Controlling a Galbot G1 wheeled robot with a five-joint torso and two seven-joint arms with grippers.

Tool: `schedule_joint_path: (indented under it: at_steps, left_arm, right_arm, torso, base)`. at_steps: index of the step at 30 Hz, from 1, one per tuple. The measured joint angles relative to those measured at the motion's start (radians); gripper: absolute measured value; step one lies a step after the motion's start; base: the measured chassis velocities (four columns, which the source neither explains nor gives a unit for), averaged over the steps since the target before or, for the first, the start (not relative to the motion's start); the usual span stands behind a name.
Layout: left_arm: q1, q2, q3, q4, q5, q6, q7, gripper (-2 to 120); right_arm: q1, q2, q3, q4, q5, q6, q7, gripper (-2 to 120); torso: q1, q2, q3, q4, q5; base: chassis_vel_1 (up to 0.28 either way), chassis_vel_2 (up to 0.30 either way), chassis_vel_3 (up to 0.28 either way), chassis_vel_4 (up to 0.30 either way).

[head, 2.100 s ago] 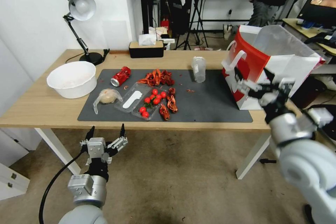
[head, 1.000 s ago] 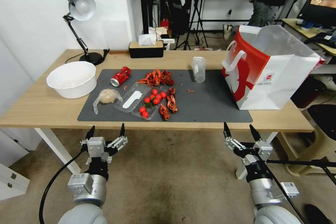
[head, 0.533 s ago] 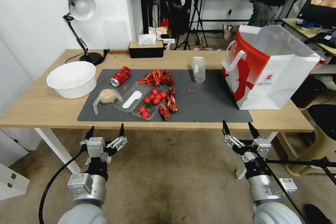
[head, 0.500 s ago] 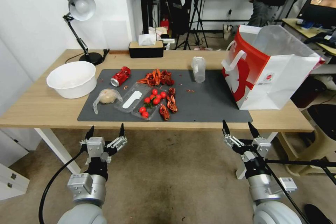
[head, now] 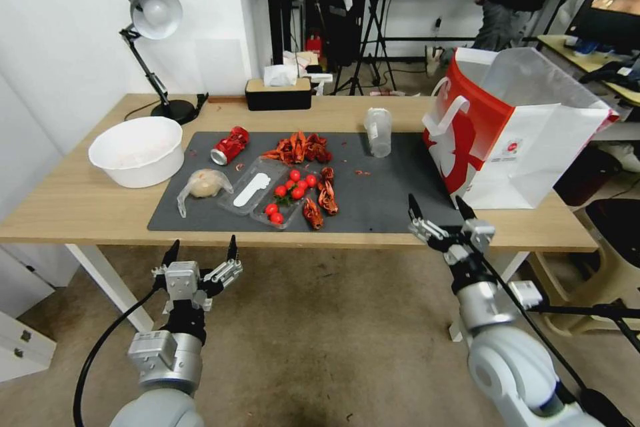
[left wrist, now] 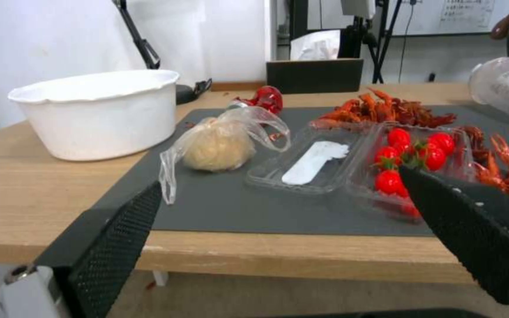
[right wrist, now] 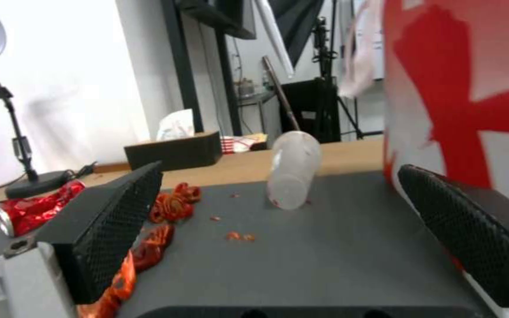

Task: Pick up the trash from the table and place it into the takeout bag.

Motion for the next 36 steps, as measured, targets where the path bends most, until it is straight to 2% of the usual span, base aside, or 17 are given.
schedule_joint_path:
  at_steps: [7,16,19,36]
  left_arm:
    - [0.005,-0.014,-0.003,-0.004,0.011,0.001,0.005,100]
    - [0.014,-0.016,-0.025,-0.013,0.009,0.001,0.013,100]
    - [0.018,-0.018,-0.024,-0.013,0.011,0.000,0.017,100]
    - [0.023,-0.013,-0.019,-0.016,0.016,0.000,0.019,100]
  right_arm:
    - [0.204,-0.053,-0.105,-0.067,0.045,-0.096,0.028,100]
    - [0.385,-0.077,-0.170,-0.166,0.089,-0.182,0.043,100]
    - [0.454,-0.086,-0.188,-0.202,0.119,-0.256,0.050,100]
    - [0.667,-0.066,-0.305,-0.392,0.135,-0.356,0.097,100]
  torso:
    - [0.000,0.000,0.000,0.0001,0.0000]
    - [0.000,0.000,0.000,0.0001,0.0001]
    - [0.000,0.000,0.000,0.0001,0.0001]
    - [0.000,0.000,0.000,0.0001,0.0000]
  base:
    - [0.000,0.000,0.000,0.000]
    - [0.000,0.000,0.000,0.000]
    - [0.000,0.000,0.000,0.000]
    - [0.000,0.000,0.000,0.000]
